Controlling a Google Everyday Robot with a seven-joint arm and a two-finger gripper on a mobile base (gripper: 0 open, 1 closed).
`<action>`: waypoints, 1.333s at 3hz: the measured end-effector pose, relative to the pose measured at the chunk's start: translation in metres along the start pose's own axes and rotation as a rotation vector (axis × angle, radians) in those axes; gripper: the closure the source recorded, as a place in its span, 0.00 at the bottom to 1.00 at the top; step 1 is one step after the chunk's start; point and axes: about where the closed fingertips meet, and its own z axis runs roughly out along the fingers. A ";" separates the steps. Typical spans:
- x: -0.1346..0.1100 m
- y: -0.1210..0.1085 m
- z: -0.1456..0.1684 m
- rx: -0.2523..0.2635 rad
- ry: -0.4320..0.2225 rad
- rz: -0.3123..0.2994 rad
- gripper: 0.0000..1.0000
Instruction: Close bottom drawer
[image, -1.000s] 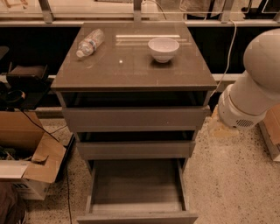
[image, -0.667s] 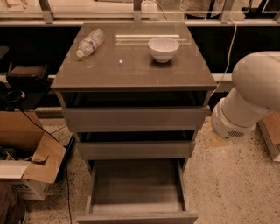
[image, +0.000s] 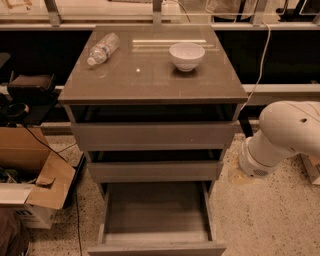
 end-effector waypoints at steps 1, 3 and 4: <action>0.000 0.002 -0.001 -0.003 0.019 0.001 1.00; 0.004 0.023 0.078 -0.055 0.042 -0.071 1.00; 0.016 0.026 0.124 -0.085 0.033 -0.076 1.00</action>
Offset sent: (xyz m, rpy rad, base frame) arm -0.0102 0.0133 -0.0776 -0.0430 0.0397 0.0881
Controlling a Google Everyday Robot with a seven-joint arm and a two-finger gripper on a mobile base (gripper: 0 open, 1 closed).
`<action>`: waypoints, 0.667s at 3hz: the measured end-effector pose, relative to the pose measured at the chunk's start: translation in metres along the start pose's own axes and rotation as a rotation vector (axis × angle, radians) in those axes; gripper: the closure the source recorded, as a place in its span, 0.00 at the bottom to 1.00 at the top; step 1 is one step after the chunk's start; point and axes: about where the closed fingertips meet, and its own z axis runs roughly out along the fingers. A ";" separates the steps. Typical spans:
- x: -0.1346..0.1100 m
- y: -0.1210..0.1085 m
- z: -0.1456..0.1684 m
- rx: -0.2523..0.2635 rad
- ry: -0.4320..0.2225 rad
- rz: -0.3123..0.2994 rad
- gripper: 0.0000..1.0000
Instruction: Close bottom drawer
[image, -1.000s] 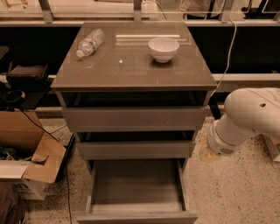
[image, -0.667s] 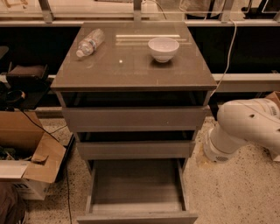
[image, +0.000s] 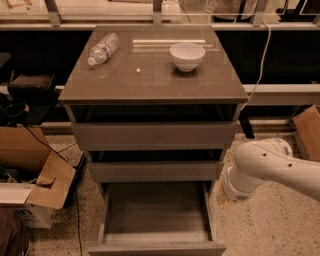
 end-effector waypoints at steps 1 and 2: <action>0.025 0.000 0.052 -0.113 -0.018 0.082 1.00; 0.022 0.002 0.051 -0.109 -0.018 0.073 1.00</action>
Offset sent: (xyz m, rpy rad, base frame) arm 0.0017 -0.0118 -0.0408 0.0254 0.0883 -0.0455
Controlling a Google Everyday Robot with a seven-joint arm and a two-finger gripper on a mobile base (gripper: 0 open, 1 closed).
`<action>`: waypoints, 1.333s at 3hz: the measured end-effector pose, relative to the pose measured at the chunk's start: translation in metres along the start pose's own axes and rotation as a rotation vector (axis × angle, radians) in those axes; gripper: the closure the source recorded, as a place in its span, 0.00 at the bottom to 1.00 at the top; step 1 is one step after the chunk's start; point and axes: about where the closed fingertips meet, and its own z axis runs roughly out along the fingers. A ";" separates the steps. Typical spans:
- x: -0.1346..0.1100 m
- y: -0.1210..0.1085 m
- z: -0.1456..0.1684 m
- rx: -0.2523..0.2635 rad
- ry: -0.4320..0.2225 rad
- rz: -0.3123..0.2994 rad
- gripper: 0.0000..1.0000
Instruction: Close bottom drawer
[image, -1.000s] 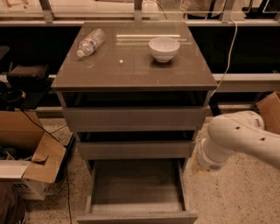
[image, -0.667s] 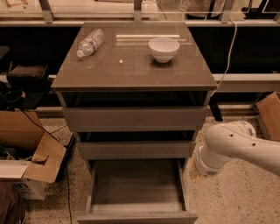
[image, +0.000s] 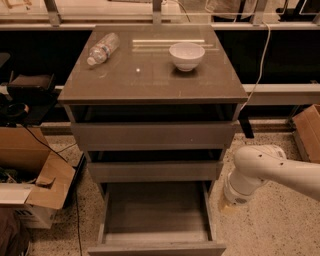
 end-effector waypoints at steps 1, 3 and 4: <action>0.002 0.008 0.038 0.026 -0.025 -0.023 1.00; 0.019 0.015 0.111 0.023 -0.111 0.000 1.00; 0.017 0.018 0.119 0.017 -0.105 -0.010 1.00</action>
Offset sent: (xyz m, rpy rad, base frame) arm -0.0155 0.0159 -0.1100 0.0875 -0.0701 0.0259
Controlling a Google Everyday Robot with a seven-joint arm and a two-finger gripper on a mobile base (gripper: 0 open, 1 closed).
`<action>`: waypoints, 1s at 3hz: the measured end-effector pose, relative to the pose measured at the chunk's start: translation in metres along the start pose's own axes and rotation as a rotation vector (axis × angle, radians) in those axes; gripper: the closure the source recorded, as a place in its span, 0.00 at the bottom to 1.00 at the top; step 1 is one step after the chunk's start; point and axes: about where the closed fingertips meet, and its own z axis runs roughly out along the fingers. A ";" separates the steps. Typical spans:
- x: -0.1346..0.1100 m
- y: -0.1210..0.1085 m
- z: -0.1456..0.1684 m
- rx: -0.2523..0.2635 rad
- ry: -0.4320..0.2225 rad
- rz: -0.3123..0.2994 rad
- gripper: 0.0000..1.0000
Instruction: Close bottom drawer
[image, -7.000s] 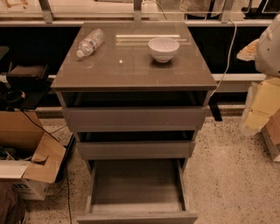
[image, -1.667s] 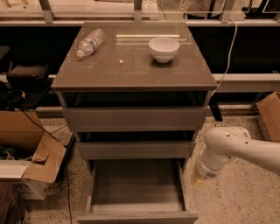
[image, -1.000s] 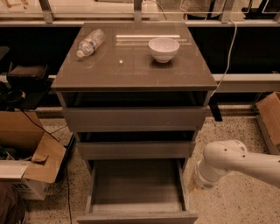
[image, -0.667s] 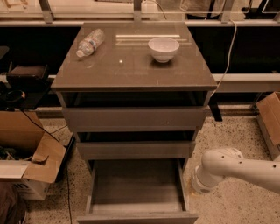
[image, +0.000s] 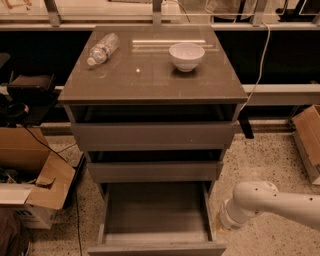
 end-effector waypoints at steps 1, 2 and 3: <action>-0.003 0.005 0.016 -0.009 0.017 -0.029 1.00; -0.004 0.010 0.062 -0.064 -0.006 -0.039 1.00; 0.003 0.017 0.102 -0.101 -0.051 -0.023 1.00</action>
Offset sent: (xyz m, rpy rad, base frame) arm -0.0141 0.0337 -0.0997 0.0384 0.1015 0.0777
